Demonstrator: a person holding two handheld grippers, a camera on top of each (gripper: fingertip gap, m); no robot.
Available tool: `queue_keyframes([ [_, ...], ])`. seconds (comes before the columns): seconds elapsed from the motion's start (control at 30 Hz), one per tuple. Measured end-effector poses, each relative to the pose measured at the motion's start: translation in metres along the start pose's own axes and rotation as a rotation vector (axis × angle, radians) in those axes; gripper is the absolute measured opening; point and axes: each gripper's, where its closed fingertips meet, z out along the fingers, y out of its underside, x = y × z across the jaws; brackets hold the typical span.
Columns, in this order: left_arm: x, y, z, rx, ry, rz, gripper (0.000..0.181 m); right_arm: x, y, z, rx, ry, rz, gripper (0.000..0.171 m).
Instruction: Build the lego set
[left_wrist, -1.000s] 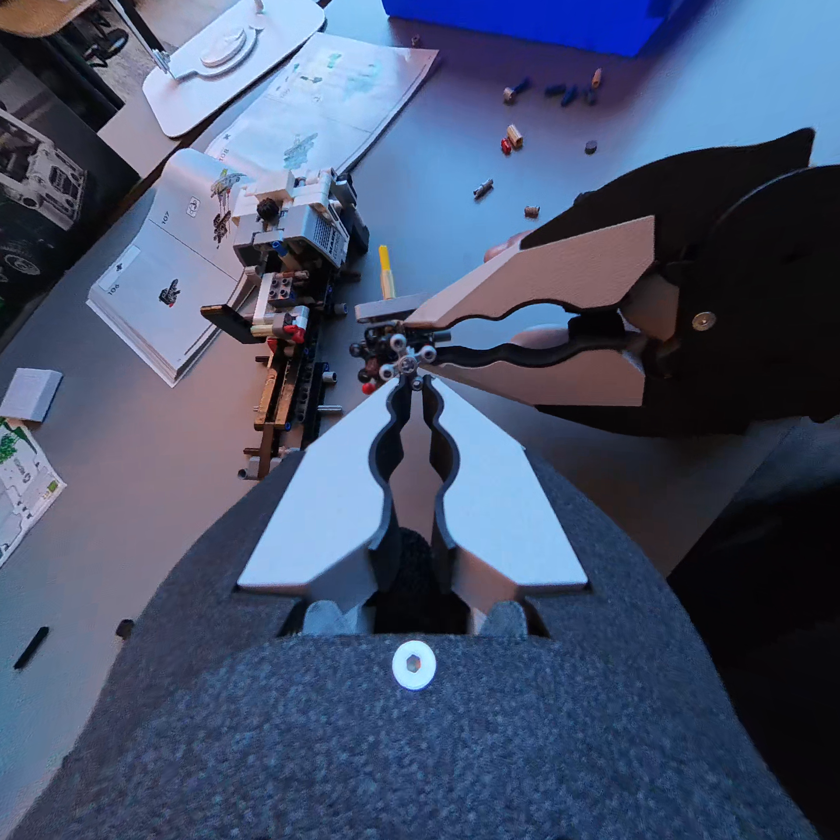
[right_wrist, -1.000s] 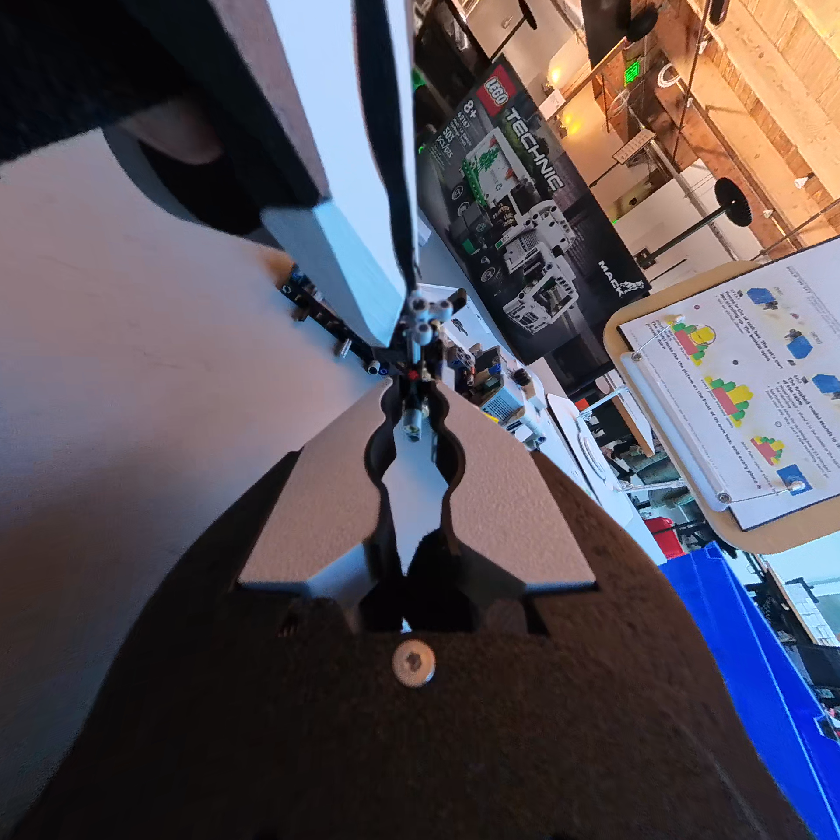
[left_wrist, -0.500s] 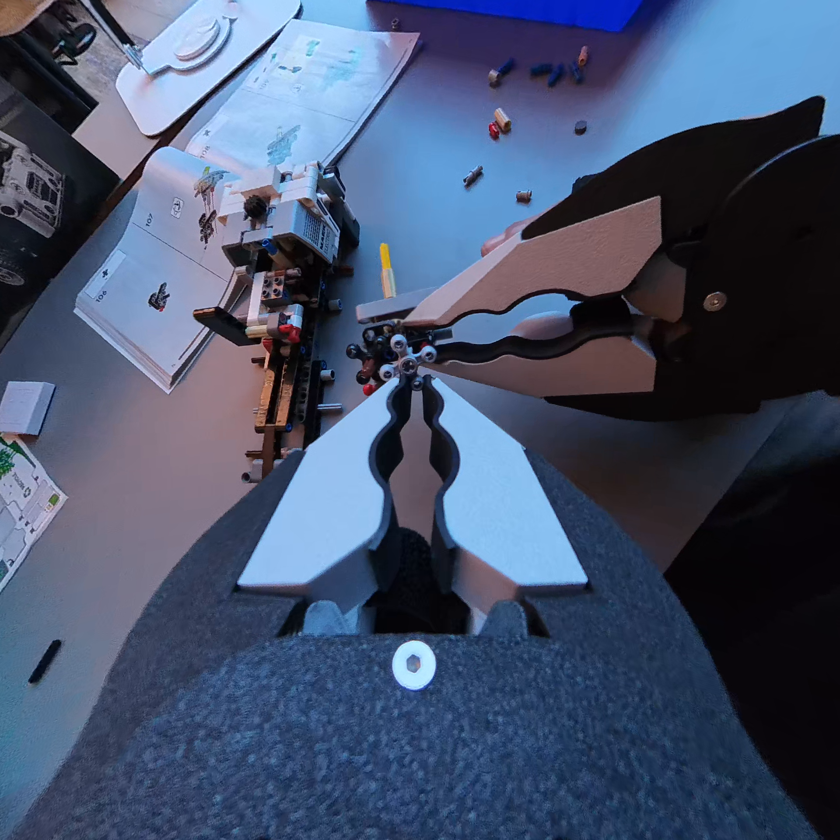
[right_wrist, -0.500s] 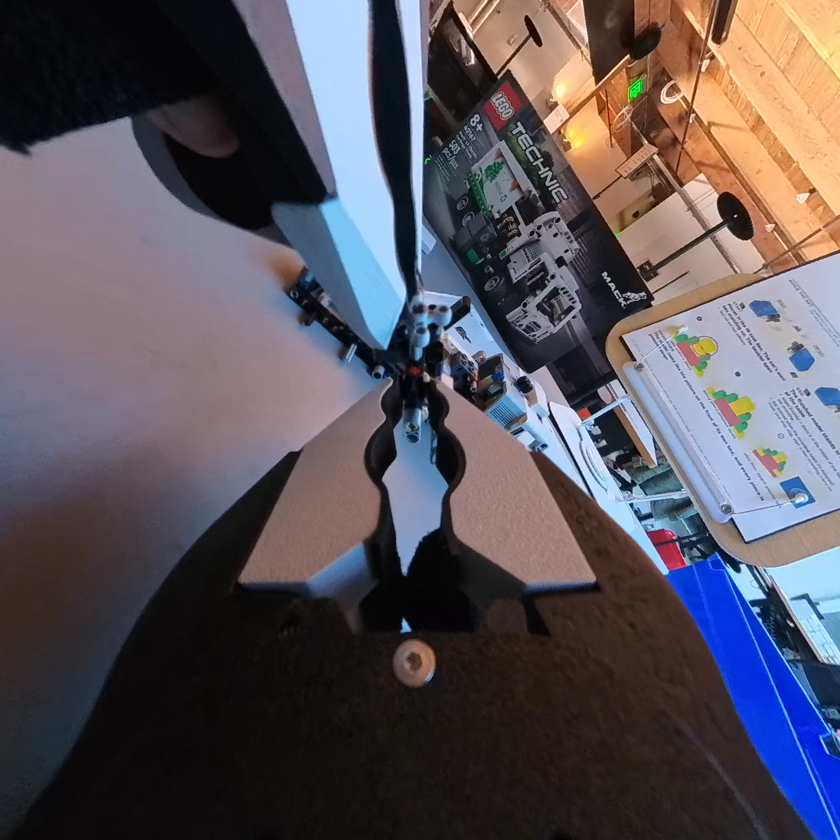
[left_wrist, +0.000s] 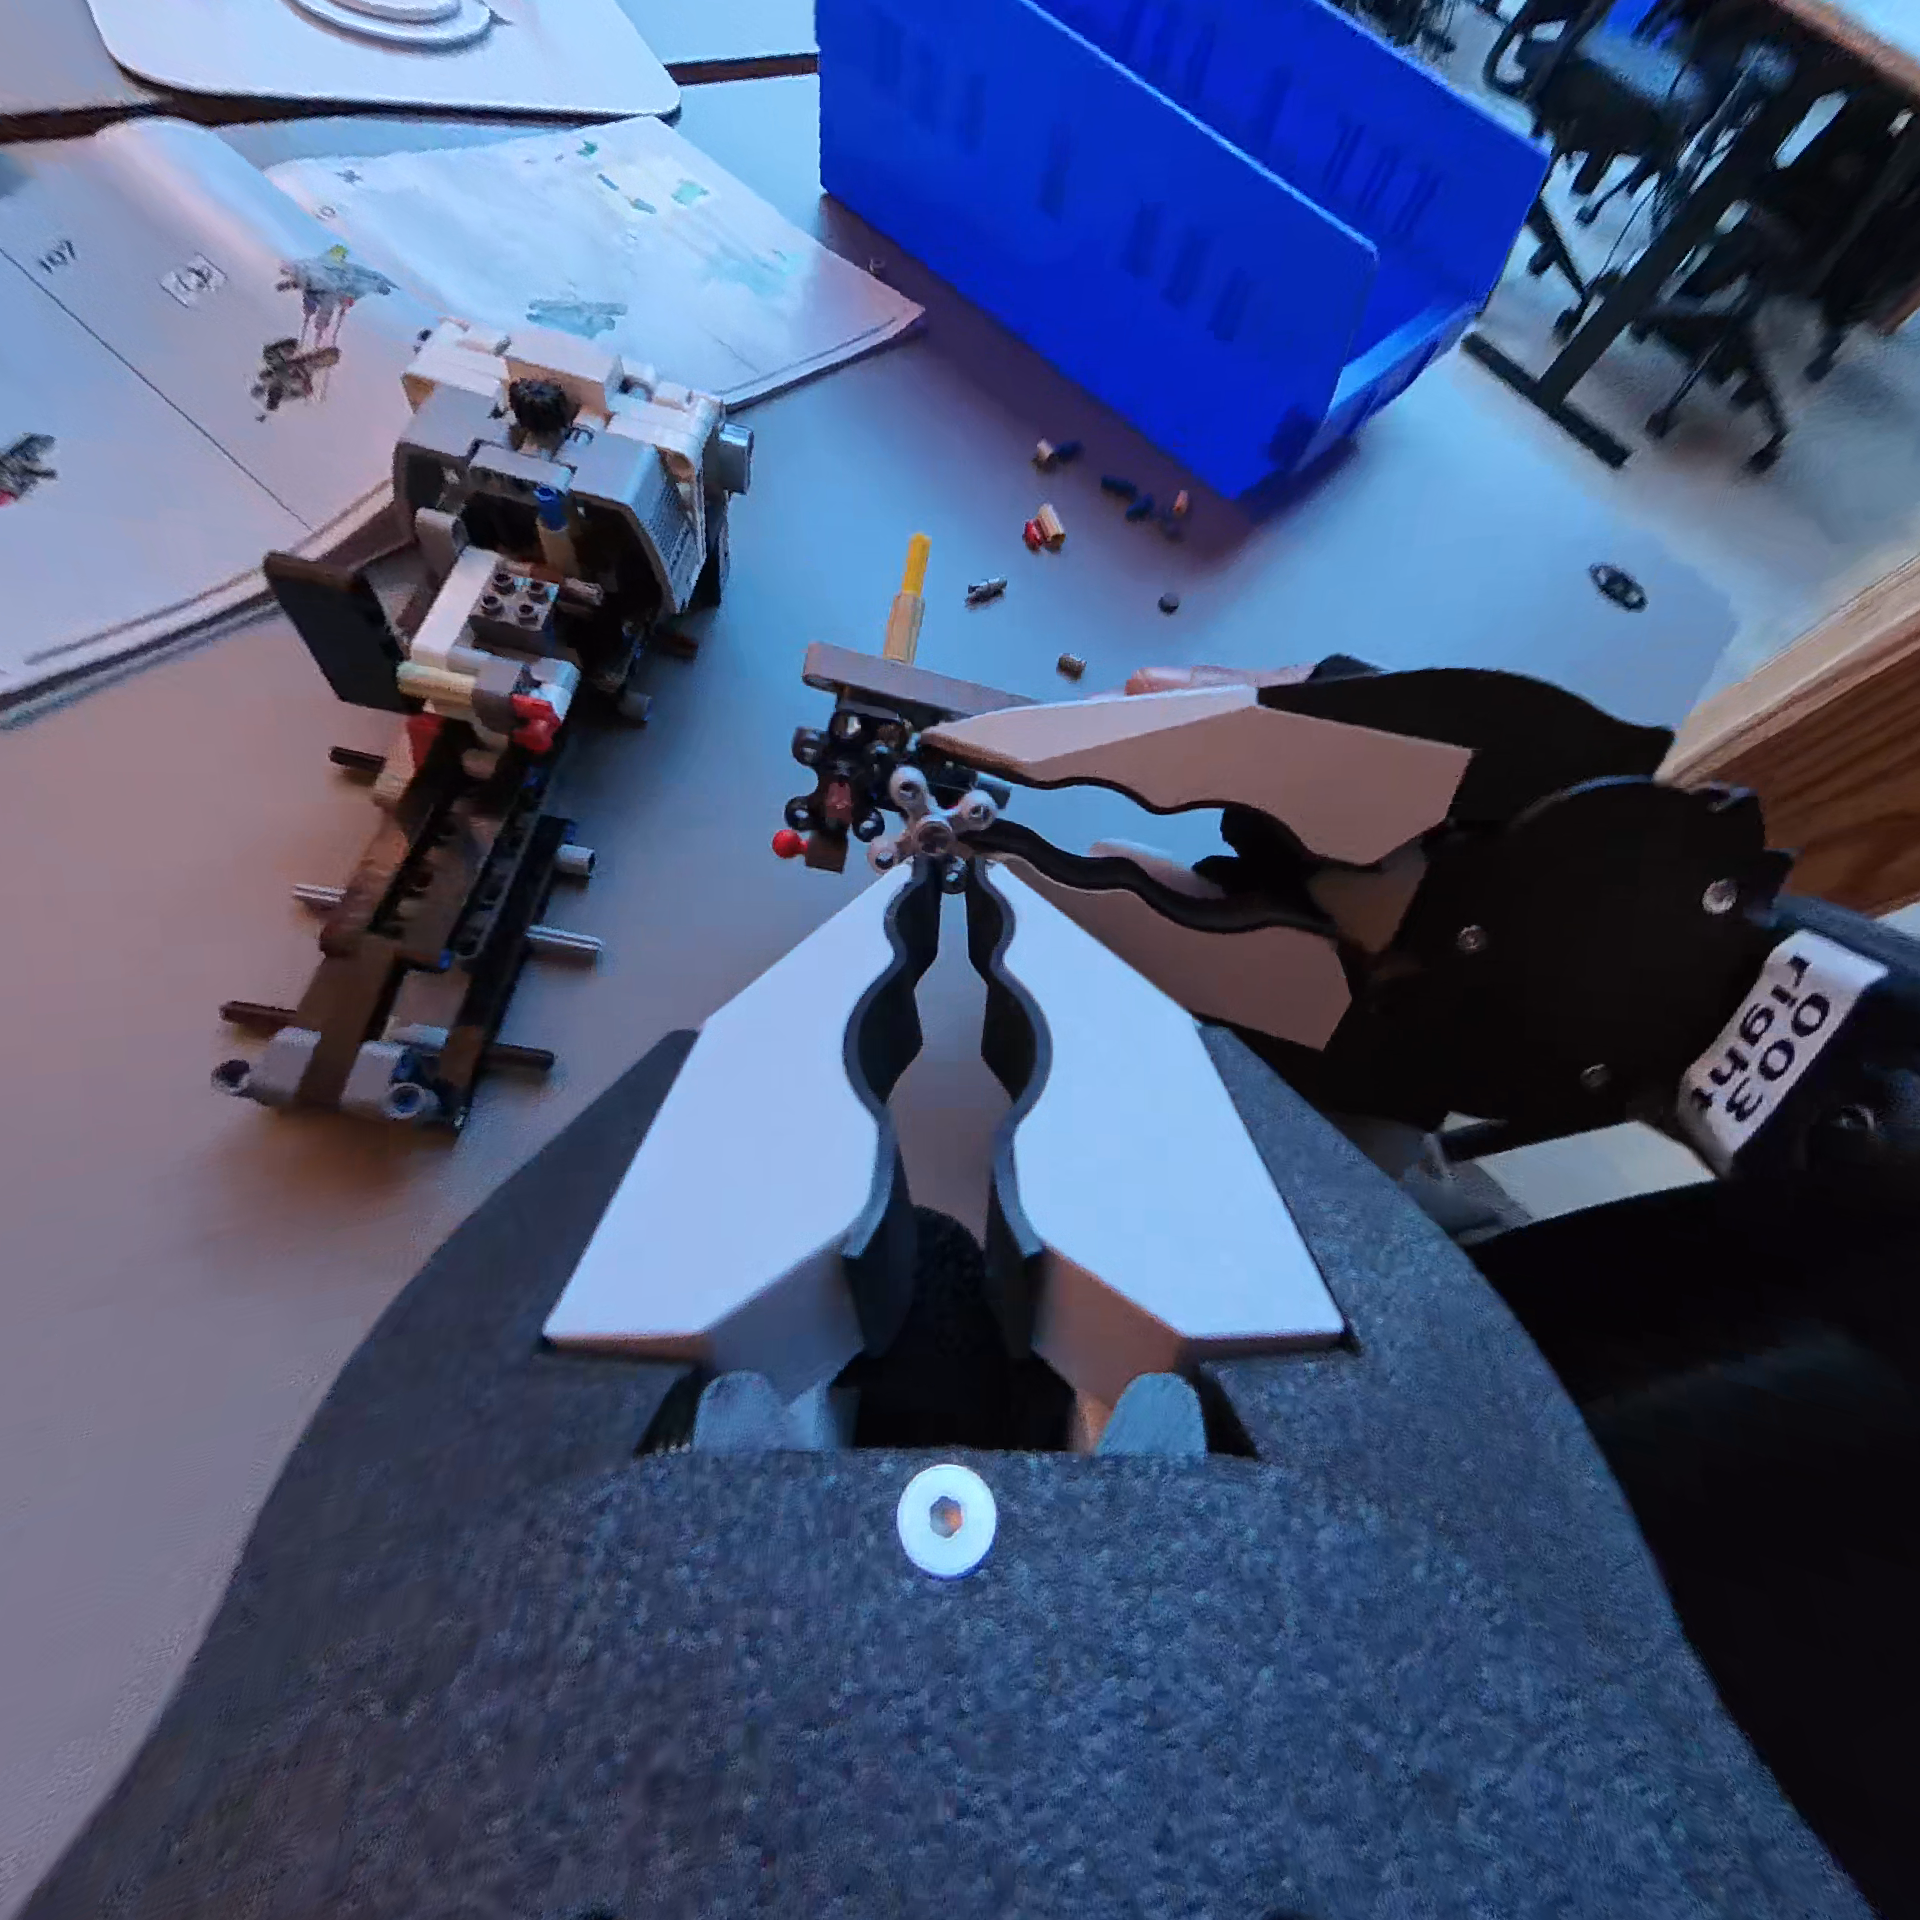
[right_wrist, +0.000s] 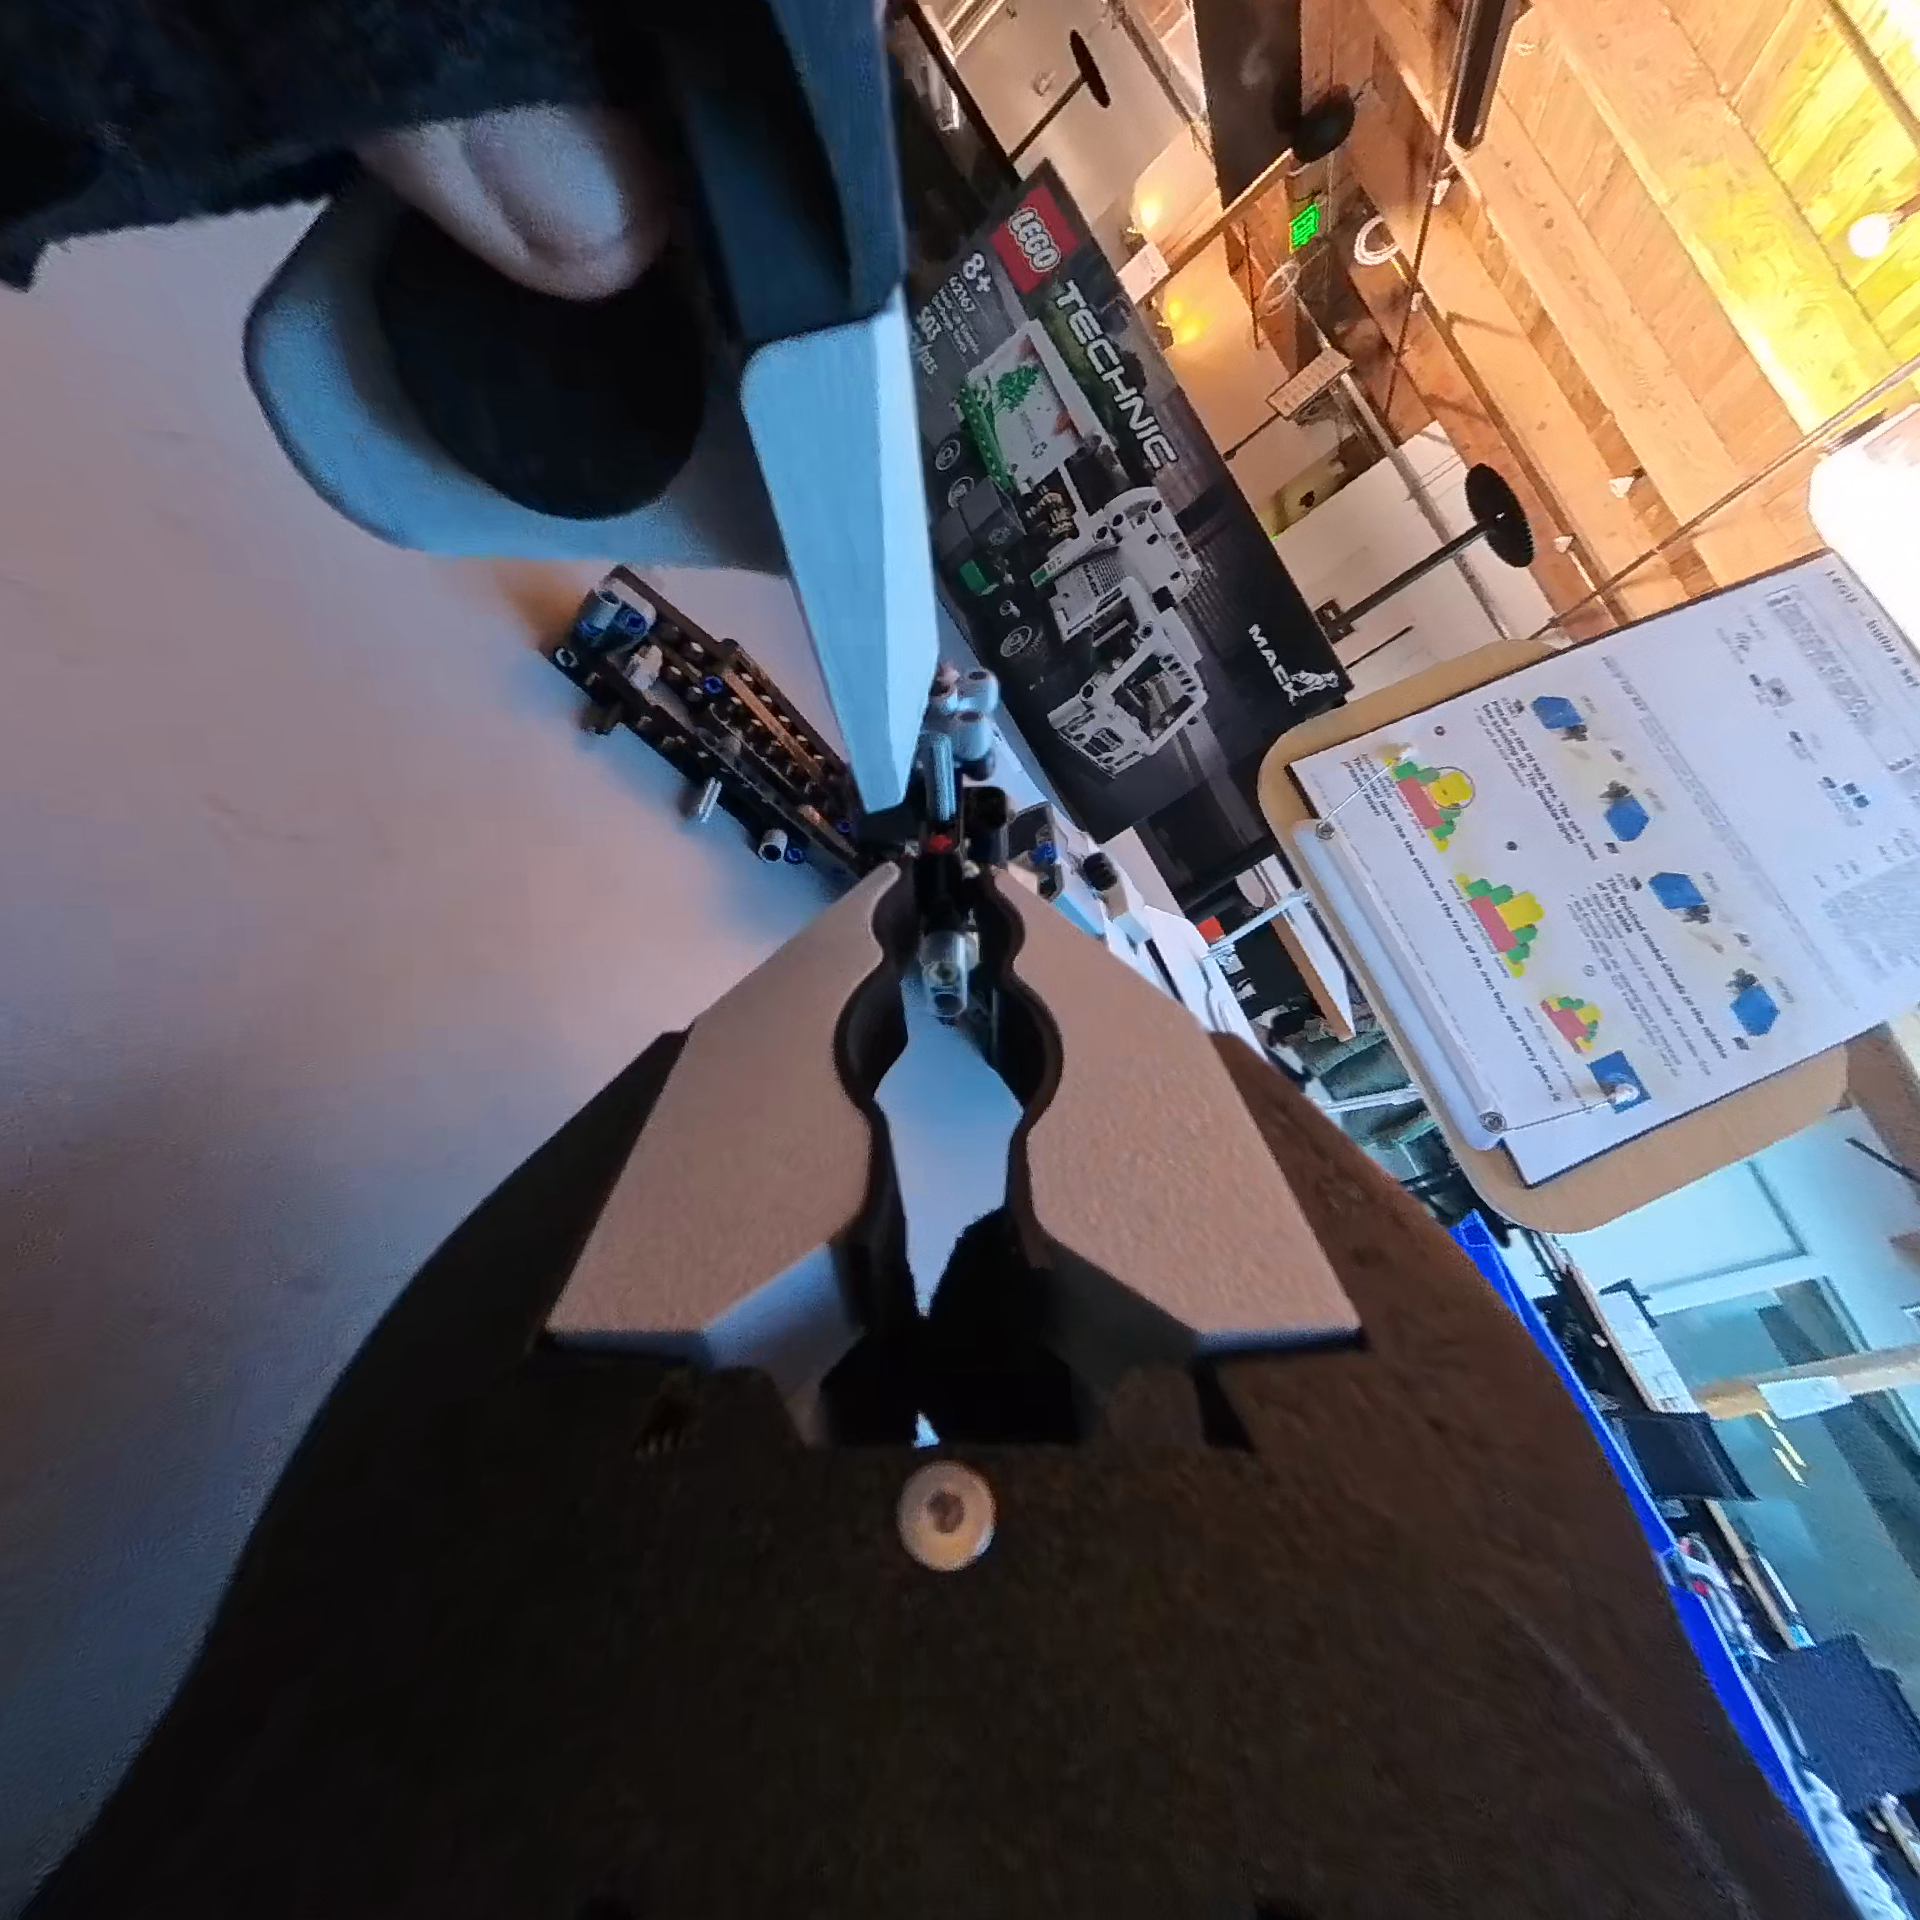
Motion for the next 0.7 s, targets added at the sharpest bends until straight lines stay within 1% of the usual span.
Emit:
queue_keyframes([
  [0.17,-0.002,-0.001,-0.002,0.024,0.041,-0.018,0.003,-0.003,-0.004,-0.002,0.014,0.003,-0.040,0.007],
  [0.3,0.002,-0.004,-0.003,0.037,0.118,-0.070,0.003,0.000,-0.005,-0.003,0.037,-0.002,-0.008,0.007],
  [0.47,0.007,-0.004,-0.002,0.036,0.176,-0.112,0.003,-0.001,-0.004,-0.001,0.046,-0.037,0.061,0.007],
  [0.6,0.009,-0.001,0.001,0.032,0.171,-0.112,0.003,-0.003,-0.002,-0.001,0.050,-0.054,0.062,0.006],
  [0.7,0.005,0.003,0.001,0.012,0.138,-0.095,0.003,-0.008,-0.001,0.001,0.046,-0.085,0.065,0.007],
])
